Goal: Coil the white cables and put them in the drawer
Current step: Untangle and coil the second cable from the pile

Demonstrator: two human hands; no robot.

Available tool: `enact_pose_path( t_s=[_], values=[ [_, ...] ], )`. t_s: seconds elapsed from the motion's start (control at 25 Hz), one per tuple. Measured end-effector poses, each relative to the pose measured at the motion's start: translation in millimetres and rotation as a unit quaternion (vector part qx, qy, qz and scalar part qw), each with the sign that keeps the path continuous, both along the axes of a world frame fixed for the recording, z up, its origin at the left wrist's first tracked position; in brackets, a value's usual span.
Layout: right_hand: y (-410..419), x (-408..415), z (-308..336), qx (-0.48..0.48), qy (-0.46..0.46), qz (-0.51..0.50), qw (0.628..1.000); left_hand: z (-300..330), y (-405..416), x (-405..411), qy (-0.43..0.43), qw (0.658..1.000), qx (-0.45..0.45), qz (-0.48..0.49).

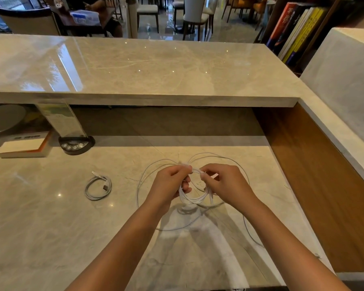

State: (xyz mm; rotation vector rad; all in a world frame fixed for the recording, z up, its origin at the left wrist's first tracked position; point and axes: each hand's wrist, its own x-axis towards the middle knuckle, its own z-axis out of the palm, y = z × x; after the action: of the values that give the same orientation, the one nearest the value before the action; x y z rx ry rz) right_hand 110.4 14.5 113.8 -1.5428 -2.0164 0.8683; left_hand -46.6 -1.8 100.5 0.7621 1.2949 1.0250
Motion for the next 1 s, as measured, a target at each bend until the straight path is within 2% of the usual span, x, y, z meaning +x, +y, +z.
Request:
enact_pose_path(
  t_s=[0.12,0.2,0.28,0.4,0.48,0.6,0.72,0.84,0.92,1.0],
  values=[
    [0.5,-2.9,-4.9,0.037,0.035,-0.057,0.997,-0.9,-5.0,-2.2,-0.157,0.987,-0.011,-0.017],
    [2.4,-2.4,-6.7,0.017,0.076,-0.108,0.991,-3.7,-10.9,0.0,-0.23,0.973,0.001,-0.016],
    [5.3,-1.8,-7.4,-0.029,0.161,-0.168,0.972,-8.0,-13.1,0.8,-0.249,0.968,0.028,-0.002],
    [6.6,-4.0,-6.4,-0.121,0.304,-0.249,0.912,-13.5,-10.0,-0.7,-0.25,0.965,0.059,0.058],
    [4.4,-7.5,-6.9,-0.149,0.32,-0.266,0.897,-15.8,-9.0,1.0,-0.252,0.961,0.068,0.093],
    [5.3,-9.6,-6.4,-0.153,0.257,-0.237,0.924,-16.4,-10.7,4.7,-0.236,0.965,0.083,0.081],
    [11.3,-5.7,-4.0,-0.097,0.057,-0.139,0.984,-12.7,-11.8,-1.2,-0.178,0.979,0.097,-0.02],
    [15.5,-7.1,2.4,-0.104,-0.084,-0.003,0.991,-6.1,-12.3,-10.5,-0.101,0.987,0.091,-0.082],
    [17.0,-5.1,7.3,-0.121,-0.099,0.048,0.987,-3.5,-13.9,-13.0,-0.033,0.993,0.085,-0.073],
    [17.5,0.0,11.9,-0.157,-0.055,0.068,0.984,-5.1,-16.6,-14.4,0.041,0.995,0.083,-0.027]
  ],
)
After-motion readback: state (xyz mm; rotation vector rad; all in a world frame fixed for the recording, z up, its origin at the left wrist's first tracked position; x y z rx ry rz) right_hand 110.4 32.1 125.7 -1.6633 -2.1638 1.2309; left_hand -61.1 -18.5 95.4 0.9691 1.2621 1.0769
